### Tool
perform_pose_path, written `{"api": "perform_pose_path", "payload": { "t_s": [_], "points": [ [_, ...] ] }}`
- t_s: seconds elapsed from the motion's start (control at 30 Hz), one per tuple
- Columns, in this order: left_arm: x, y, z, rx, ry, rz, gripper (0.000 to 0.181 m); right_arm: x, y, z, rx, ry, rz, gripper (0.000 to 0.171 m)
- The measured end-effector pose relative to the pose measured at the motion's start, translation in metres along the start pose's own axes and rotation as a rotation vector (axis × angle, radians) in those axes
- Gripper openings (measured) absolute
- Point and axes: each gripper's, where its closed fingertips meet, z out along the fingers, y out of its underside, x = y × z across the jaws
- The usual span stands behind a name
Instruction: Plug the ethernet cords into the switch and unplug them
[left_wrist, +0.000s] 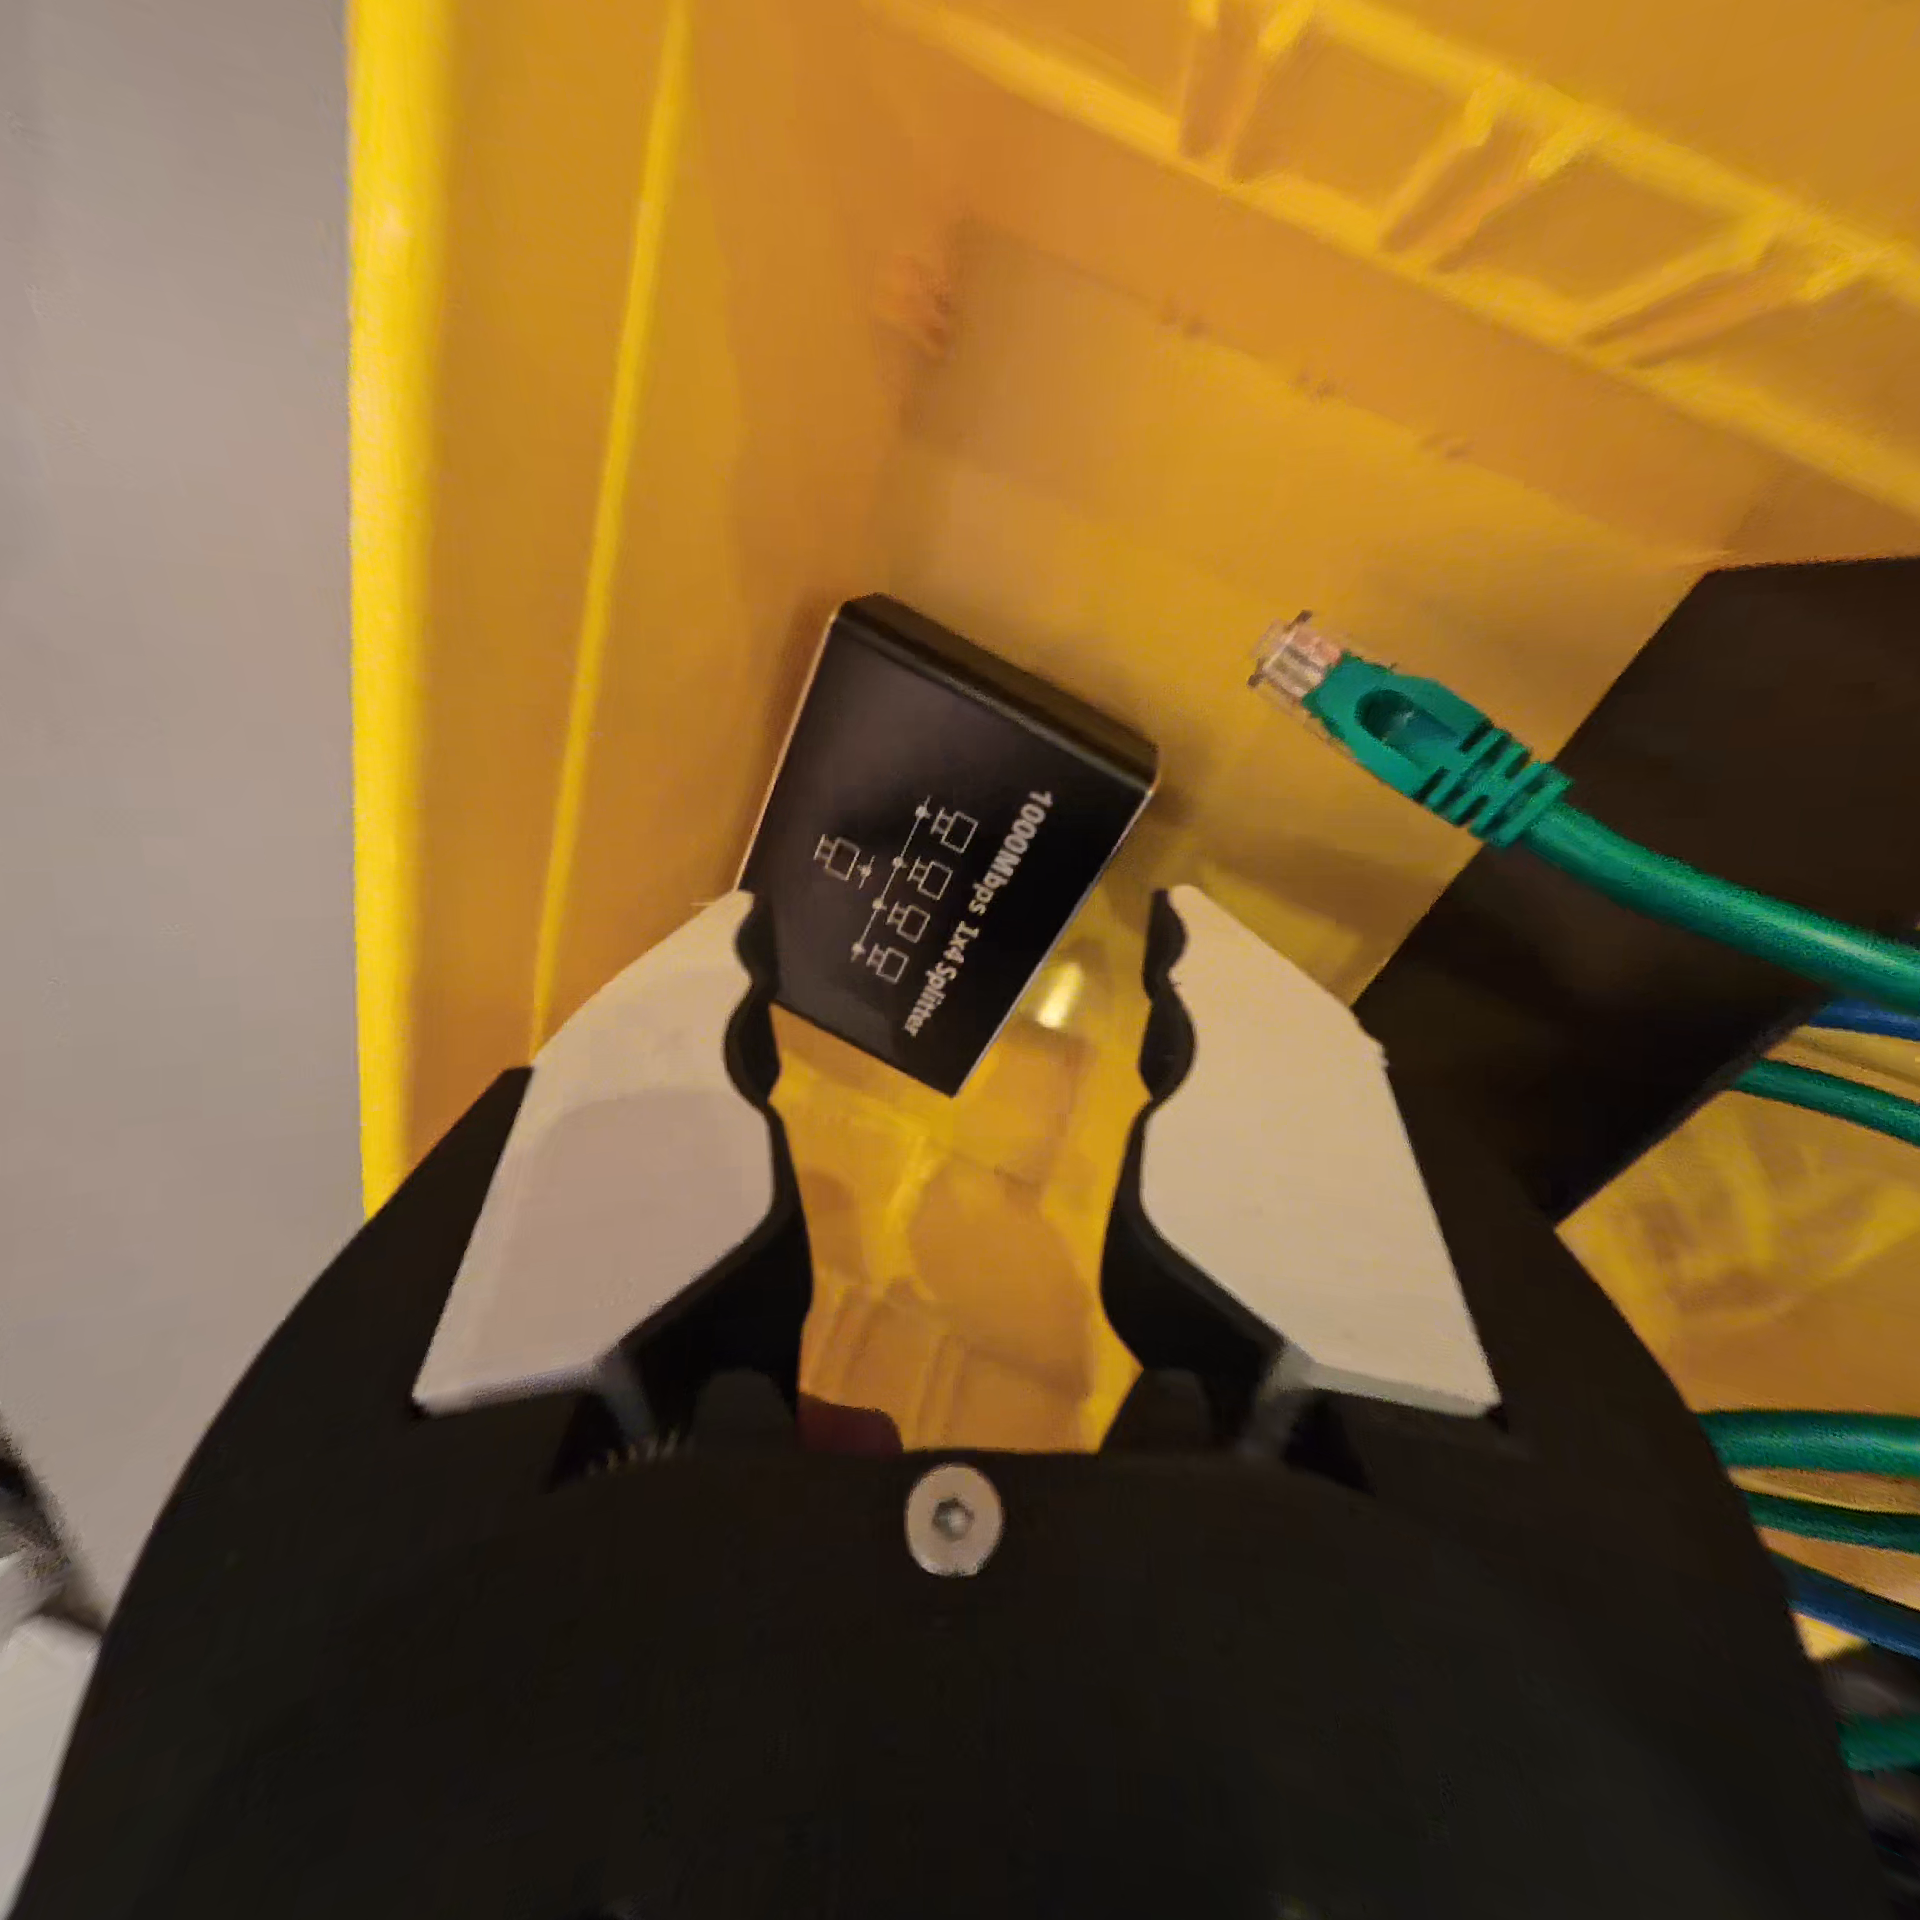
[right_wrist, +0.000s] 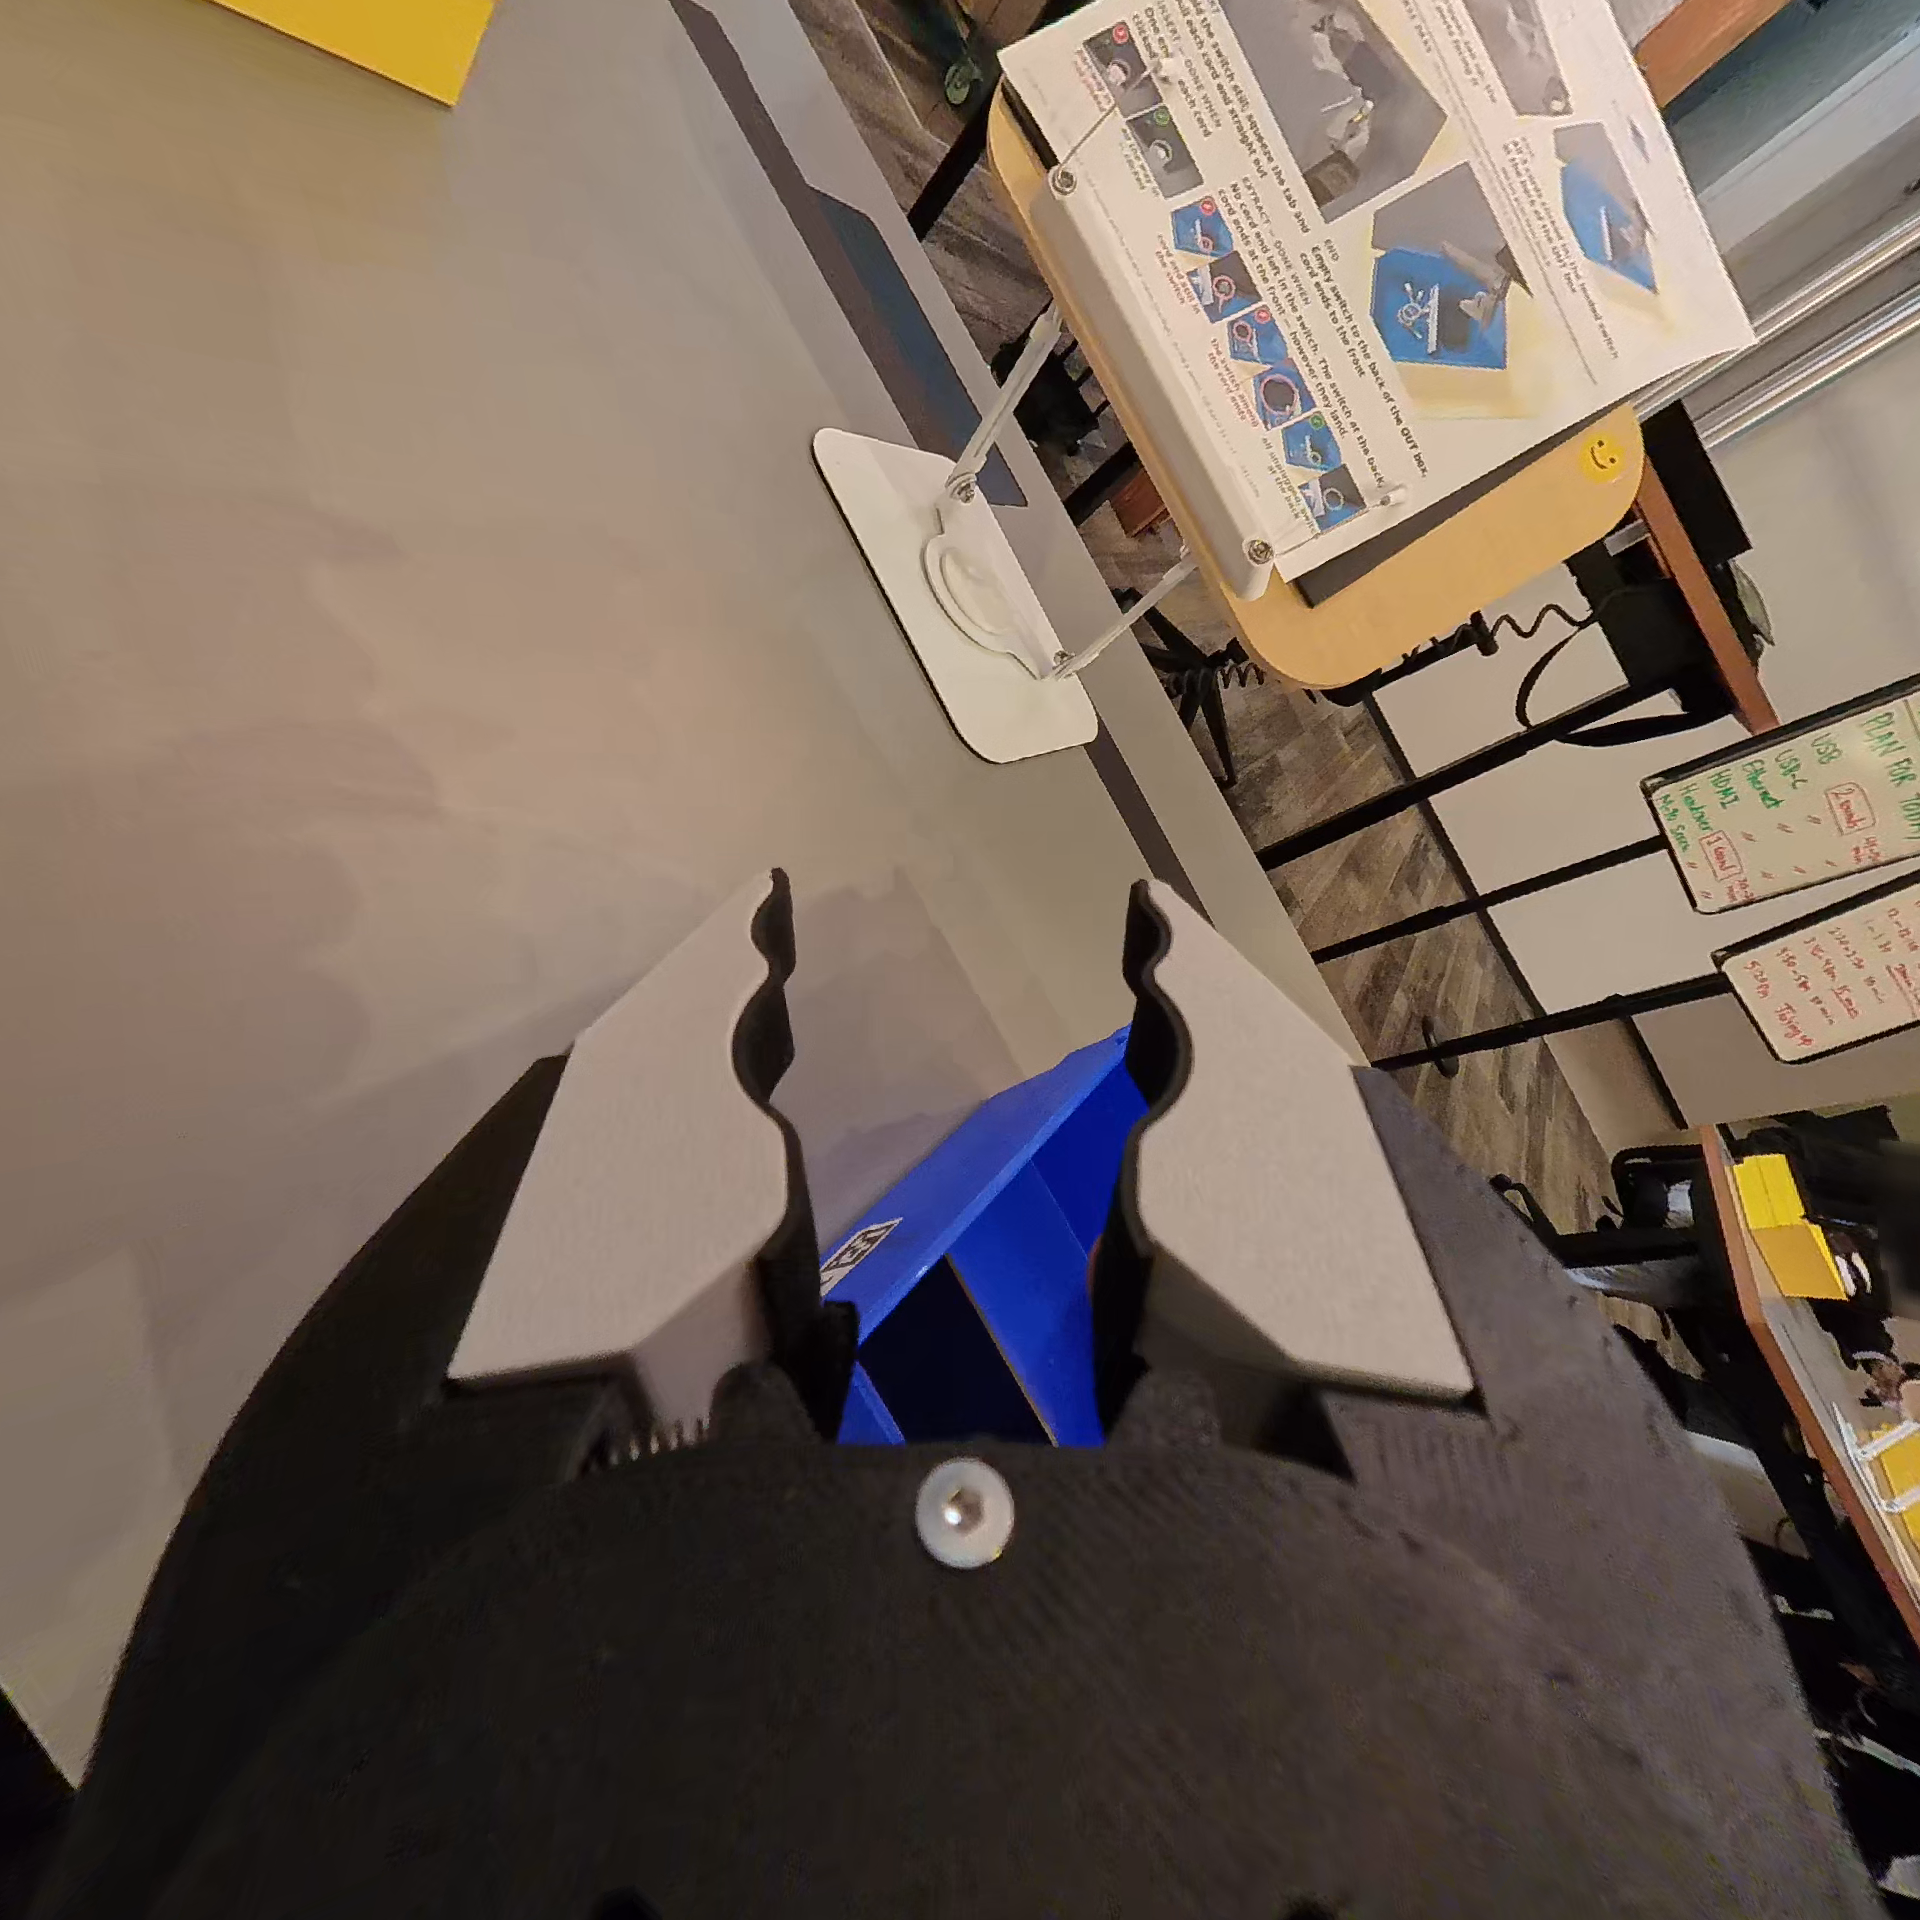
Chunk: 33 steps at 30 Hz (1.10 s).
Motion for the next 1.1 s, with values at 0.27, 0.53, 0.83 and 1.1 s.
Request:
{"api": "perform_pose_path", "payload": {
  "t_s": [0.27,0.53,0.83,1.1],
  "points": [
    [-0.005,0.01,0.022,-0.116,-0.043,0.105,0.081,-0.003,-0.008,0.002,0.014,-0.004,-0.005,0.062],
    [-0.003,0.005,0.02,-0.152,-0.042,0.201,0.07,-0.01,-0.014,0.005,0.021,-0.016,-0.023,0.061],
    [0.004,0.014,0.029,-0.177,0.0,0.193,0.084,-0.013,-0.017,0.009,0.025,-0.026,-0.03,0.061],
    [0.001,0.004,0.021,-0.119,-0.024,0.177,0.073,-0.024,-0.03,0.012,0.048,-0.055,-0.026,0.058]
  ]
}}
